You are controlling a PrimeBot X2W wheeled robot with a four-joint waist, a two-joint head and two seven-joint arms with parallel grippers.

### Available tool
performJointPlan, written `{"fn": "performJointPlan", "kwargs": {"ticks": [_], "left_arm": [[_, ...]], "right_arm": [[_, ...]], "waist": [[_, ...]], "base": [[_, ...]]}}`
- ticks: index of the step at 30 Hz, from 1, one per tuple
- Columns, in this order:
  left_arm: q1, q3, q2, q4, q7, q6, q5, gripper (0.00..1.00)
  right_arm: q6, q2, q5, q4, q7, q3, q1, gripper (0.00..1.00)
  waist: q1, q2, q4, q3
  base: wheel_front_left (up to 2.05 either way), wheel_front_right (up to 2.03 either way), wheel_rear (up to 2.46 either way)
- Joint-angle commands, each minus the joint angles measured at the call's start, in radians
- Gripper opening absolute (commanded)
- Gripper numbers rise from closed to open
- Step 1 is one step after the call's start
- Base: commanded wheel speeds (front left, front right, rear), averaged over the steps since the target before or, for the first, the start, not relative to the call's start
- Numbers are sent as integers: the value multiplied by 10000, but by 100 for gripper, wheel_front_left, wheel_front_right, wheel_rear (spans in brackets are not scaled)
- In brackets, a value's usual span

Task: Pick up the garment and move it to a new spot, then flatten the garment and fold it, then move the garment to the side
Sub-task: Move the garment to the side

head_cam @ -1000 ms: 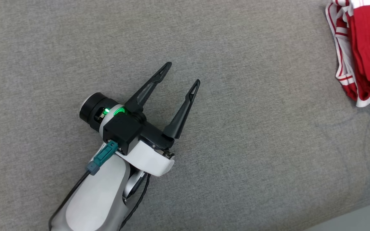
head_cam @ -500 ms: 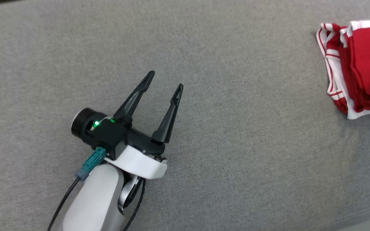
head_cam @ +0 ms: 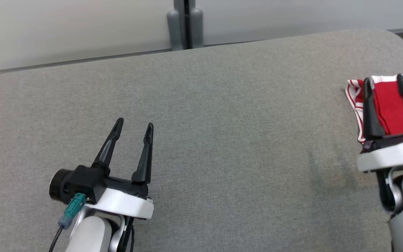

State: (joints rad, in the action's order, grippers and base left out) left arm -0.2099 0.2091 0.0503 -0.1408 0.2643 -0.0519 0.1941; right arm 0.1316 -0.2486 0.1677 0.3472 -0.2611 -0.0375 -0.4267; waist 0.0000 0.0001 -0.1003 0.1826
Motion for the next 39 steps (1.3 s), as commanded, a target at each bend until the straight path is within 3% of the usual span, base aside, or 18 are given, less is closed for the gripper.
{"fn": "performJointPlan", "kwargs": {"ticks": [1, 6, 12, 23, 39], "left_arm": [[201, -84, 40, -11, -5, -19, 67, 100], [787, -348, 27, 16, -7, 68, 338, 100], [1412, -459, 22, 23, -7, 151, 531, 100], [1708, -553, 22, -207, -7, 111, 429, 100], [1729, -652, 21, -88, -7, -64, 823, 100]], "right_arm": [[-20, 144, 57, -140, -51, 90, 294, 100], [-20, 1134, -220, -817, -52, 380, 1715, 100], [-20, 1776, -490, -1317, -53, 533, 2950, 100], [-20, 1959, -860, -1591, -54, 413, 3461, 100], [-18, 1974, -217, -1690, -54, 270, 3473, 100]], "waist": [[0, -1, 487, -510], [0, -1, 865, -979], [0, -1, 1038, -1312], [0, -1, 1087, -1385], [0, -1, 1004, -1346]], "base": [[0, 0, 0], [0, 0, 0], [0, 0, 0], [0, 0, 0], [0, 0, 0]]}}
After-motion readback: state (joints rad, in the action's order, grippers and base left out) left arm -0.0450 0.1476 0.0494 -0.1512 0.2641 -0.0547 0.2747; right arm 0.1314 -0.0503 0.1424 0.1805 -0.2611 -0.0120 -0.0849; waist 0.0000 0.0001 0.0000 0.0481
